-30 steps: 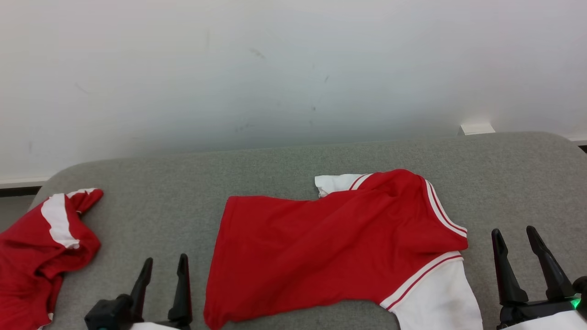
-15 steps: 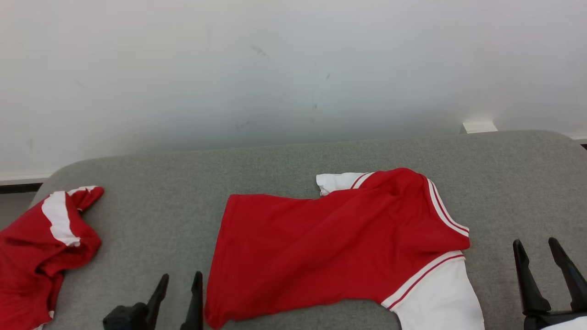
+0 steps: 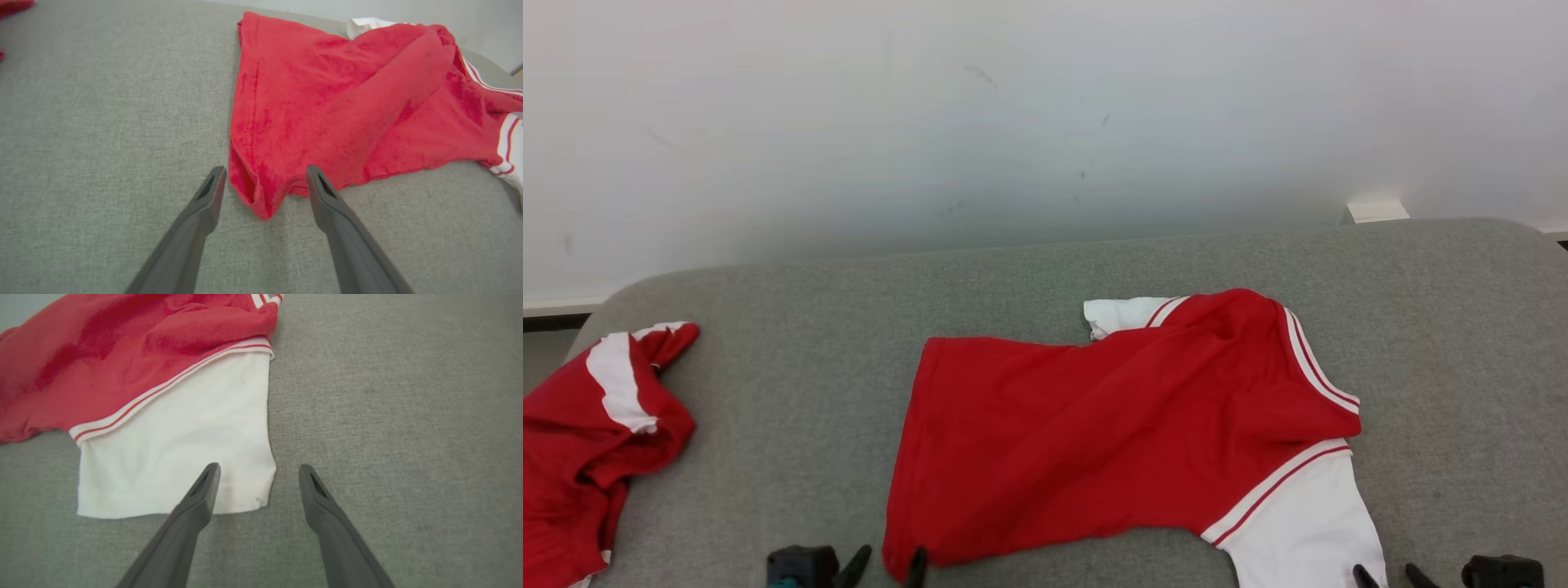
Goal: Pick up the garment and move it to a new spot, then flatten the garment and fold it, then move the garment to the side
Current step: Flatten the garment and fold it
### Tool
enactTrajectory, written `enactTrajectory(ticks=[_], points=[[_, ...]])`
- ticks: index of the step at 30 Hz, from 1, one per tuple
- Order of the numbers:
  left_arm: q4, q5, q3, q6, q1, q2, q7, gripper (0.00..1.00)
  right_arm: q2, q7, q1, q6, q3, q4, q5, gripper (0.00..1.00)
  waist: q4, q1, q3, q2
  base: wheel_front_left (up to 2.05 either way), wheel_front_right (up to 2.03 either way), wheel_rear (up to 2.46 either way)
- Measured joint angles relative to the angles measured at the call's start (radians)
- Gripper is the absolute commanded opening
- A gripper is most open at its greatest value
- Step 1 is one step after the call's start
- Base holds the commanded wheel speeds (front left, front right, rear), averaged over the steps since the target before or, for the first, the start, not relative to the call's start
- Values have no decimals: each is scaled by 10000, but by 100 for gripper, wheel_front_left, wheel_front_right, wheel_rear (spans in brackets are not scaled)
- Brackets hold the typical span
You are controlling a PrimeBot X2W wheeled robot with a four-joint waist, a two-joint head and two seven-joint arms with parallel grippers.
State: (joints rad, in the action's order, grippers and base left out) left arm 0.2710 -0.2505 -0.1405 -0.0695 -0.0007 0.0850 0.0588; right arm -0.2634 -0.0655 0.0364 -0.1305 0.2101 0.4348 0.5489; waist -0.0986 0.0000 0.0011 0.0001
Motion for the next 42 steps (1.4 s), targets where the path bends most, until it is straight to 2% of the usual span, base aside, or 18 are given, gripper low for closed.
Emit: enactTrajectory(ticks=[8, 17, 18, 19, 20, 21, 23, 30, 38, 42], points=[[527, -165, -213, -50, -320, 58, 648, 100, 408, -180, 677, 2, 274, 1204, 408, 100, 57, 0, 191, 0, 0, 0, 0], [1638, -341, -418, -213, -1093, 17, 936, 100, 445, -311, 1319, 12, 876, 2002, 871, 100, 103, 0, 402, 0, 0, 0, 0], [1764, -353, -435, -226, -1193, 15, 932, 100, 410, -368, 1381, 40, 1024, 2013, 976, 86, 101, 0, 422, 0, 0, 0, 0], [1847, -418, -441, -226, -1263, 10, 903, 100, 380, -430, 1424, 54, 1156, 2017, 1116, 49, 97, 0, 442, 0, 0, 0, 0], [1946, -447, -453, -238, -1331, 8, 894, 78, 345, -437, 1456, 75, 1304, 1992, 1254, 33, 94, -1, 458, -1, 0, 0, 0], [2023, -474, -466, -242, -1386, 4, 882, 45, 309, -433, 1474, 77, 1430, 1942, 1379, 0, 90, 0, 475, 0, 0, 0, 0], [2113, -548, -470, -268, -1452, 4, 719, 0, 236, -370, 1495, 75, 1699, 1848, 1565, 0, 86, 0, 477, 0, 0, 0, 0], [2234, -642, -506, -330, -1486, 61, 284, 0, 155, 541, 1518, 12, 2111, 1831, 1988, 0, 135, 0, 213, 0, 0, 0, 0], [1712, -717, -606, -374, -1441, 215, -138, 0, -178, 1902, 1525, 4, 1699, 1093, 2755, 0, 212, 0, -70, 0, 0, 0, 0], [1461, -723, -731, -443, -1649, 341, -159, 0, -284, 2178, 1723, 4, 1593, 654, 3273, 0, 198, 0, -13, 0, 0, 0, 0]])
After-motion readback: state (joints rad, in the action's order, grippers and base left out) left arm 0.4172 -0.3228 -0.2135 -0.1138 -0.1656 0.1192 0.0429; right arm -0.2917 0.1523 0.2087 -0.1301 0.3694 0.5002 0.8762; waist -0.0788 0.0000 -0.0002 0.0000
